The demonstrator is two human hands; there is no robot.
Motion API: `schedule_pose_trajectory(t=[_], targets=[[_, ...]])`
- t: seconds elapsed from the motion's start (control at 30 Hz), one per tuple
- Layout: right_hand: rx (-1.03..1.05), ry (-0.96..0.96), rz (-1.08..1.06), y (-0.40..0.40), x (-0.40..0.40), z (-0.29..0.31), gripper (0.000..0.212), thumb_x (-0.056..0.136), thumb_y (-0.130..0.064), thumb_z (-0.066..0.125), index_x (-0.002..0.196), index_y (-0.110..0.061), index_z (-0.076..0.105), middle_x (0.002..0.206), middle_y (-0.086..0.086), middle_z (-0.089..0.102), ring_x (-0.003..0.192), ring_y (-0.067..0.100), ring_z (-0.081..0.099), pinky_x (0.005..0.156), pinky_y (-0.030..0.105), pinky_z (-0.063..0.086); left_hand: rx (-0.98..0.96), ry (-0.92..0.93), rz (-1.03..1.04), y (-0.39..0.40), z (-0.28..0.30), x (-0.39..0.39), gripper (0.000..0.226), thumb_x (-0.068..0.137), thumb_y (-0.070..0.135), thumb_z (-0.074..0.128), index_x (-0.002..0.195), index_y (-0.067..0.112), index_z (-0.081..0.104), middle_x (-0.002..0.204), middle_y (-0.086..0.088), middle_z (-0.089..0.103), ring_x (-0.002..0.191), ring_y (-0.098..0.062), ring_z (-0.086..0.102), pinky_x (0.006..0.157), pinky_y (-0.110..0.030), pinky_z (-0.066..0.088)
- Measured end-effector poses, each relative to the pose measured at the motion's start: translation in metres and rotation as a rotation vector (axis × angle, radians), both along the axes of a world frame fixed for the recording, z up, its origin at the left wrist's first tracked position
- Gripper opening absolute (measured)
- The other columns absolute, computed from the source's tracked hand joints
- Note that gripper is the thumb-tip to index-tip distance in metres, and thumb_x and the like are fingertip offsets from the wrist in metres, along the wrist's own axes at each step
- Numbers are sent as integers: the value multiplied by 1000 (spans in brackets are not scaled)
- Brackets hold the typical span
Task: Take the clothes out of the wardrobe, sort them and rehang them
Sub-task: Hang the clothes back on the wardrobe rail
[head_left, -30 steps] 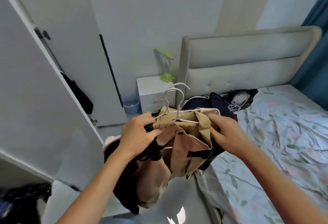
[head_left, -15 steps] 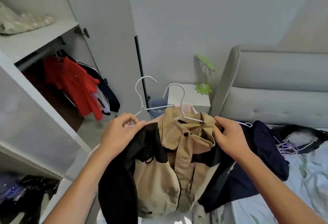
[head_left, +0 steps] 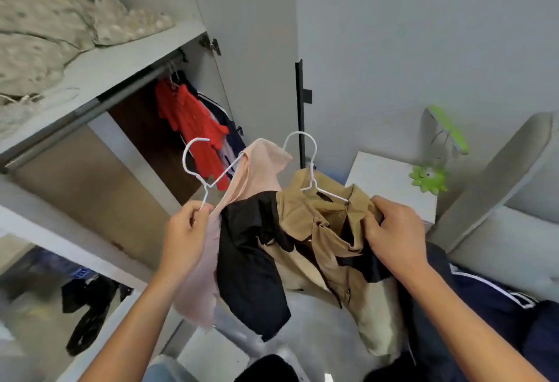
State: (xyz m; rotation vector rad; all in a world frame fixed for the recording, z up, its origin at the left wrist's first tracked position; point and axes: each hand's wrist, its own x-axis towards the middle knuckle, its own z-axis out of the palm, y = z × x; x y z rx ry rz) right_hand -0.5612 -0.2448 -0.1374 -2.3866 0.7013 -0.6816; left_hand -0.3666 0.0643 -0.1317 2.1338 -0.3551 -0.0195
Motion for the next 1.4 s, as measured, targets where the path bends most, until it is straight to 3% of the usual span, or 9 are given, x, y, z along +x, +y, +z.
schedule_pose_trajectory(t=[0.2, 0.33, 0.43, 0.57, 0.73, 1.07, 1.17, 1.3, 1.4], targets=[[82, 45, 82, -25, 107, -15, 37, 93, -12, 61, 60, -20, 46, 53, -4, 52, 52, 23, 47, 50, 42, 40, -79, -4, 172, -11, -19, 70, 26, 108, 16, 52, 86, 9, 64, 78, -10, 60, 76, -27, 54, 68, -46, 46], [132, 54, 145, -28, 179, -27, 39, 95, -13, 60, 60, -25, 47, 52, -6, 51, 50, 16, 46, 51, 41, 41, -92, 22, 229, -29, -30, 123, 26, 108, 16, 53, 85, 11, 64, 77, -7, 62, 70, -19, 54, 66, -35, 43], [171, 68, 233, -23, 228, -31, 43, 95, -13, 58, 59, -29, 42, 49, -9, 47, 51, 15, 46, 49, 34, 32, -76, 24, 276, -34, -38, 155, 26, 108, 18, 53, 85, 11, 62, 78, -9, 63, 71, -22, 55, 66, -40, 44], [192, 121, 348, -7, 297, -29, 32, 95, -13, 59, 64, -21, 53, 53, -8, 56, 53, 14, 54, 52, 42, 47, -55, 13, 391, -25, -41, 187, 30, 109, 19, 51, 79, 15, 53, 71, -5, 55, 61, -7, 43, 62, -41, 38], [170, 148, 439, 10, 398, -29, 29, 94, -13, 59, 66, -17, 53, 56, -4, 57, 54, 19, 55, 55, 45, 48, -45, -14, 534, -10, -52, 231, 30, 109, 18, 50, 80, 18, 52, 68, -2, 57, 61, -14, 46, 64, -47, 44], [315, 208, 757, 15, 593, -55, 20, 98, -17, 59, 80, -17, 65, 70, -5, 66, 65, 11, 62, 58, 31, 45, 42, -8, 705, -35, -84, 338, 29, 110, 20, 50, 81, 16, 52, 59, -1, 52, 52, -12, 43, 57, -42, 37], [334, 215, 887, 17, 637, -61, 18, 96, -18, 61, 79, -17, 67, 70, -9, 67, 66, 9, 62, 63, 33, 49, 57, 13, 785, -44, -92, 368, 28, 110, 22, 49, 83, 16, 52, 64, -3, 57, 59, -20, 52, 60, -42, 40], [376, 201, 1010, 29, 675, -64, 32, 95, -13, 61, 65, -23, 55, 56, -17, 58, 55, 4, 52, 53, 16, 37, 58, -9, 853, -38, -105, 401, 27, 110, 22, 49, 87, 9, 54, 71, -10, 61, 68, -32, 56, 64, -45, 44], [425, 176, 992, 45, 696, -76, 31, 96, -16, 61, 66, -17, 54, 56, -9, 54, 54, 6, 48, 54, 22, 39, 68, -12, 873, -28, -112, 416, 26, 110, 21, 49, 91, 5, 56, 77, -15, 64, 75, -36, 58, 67, -43, 43]])
